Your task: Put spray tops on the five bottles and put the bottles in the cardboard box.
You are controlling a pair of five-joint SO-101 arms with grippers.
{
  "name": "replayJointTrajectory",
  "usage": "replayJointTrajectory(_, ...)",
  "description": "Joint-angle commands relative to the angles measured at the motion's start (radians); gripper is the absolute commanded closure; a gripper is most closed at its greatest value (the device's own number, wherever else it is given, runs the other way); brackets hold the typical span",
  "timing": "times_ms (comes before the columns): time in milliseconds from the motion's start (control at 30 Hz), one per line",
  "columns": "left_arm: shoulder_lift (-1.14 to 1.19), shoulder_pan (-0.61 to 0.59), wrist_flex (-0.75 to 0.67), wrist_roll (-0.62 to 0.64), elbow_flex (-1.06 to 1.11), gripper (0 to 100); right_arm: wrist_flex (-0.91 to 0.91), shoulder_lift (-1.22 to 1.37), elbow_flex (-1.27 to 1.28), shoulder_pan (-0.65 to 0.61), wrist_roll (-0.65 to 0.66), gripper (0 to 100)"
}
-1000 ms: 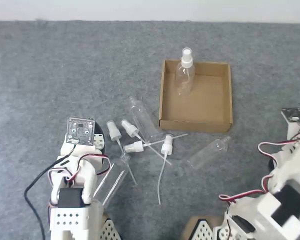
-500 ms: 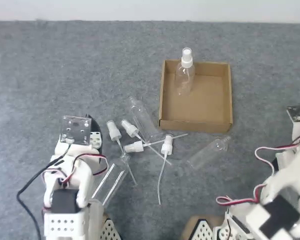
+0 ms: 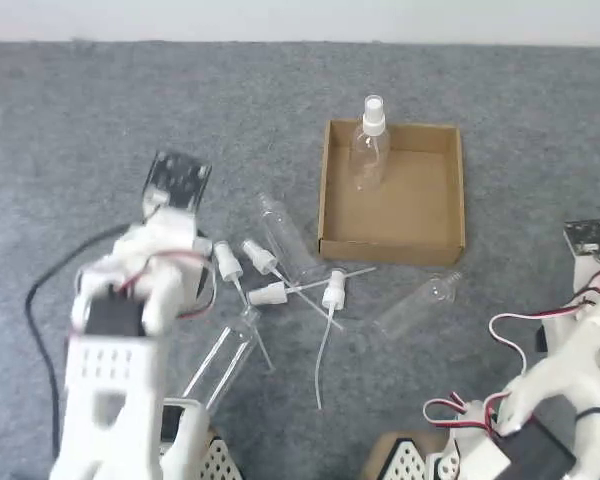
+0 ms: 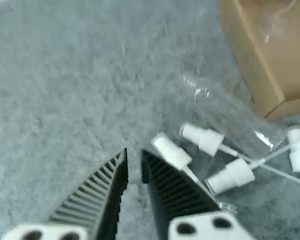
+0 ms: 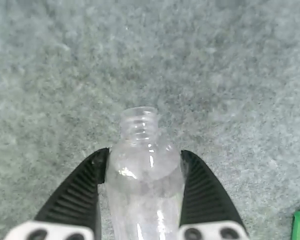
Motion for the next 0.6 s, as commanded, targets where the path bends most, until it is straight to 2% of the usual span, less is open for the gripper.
replayJointTrajectory(0,0.261,-0.003,-0.078,0.048,-0.113,89,-0.013,-0.054,0.009,0.007,0.025,99.2)
replayJointTrajectory(233,0.621,-0.003,-0.199,0.173,-0.223,88,-0.013,-0.054,0.015,0.007,0.026,99.2)
replayJointTrajectory(367,0.766,-0.005,-0.213,0.224,-0.282,88,-0.013,-0.054,0.015,0.007,0.026,99.2)
replayJointTrajectory(567,0.890,0.002,-0.224,0.230,-0.309,88,-0.013,-0.053,0.015,0.002,0.026,99.2)
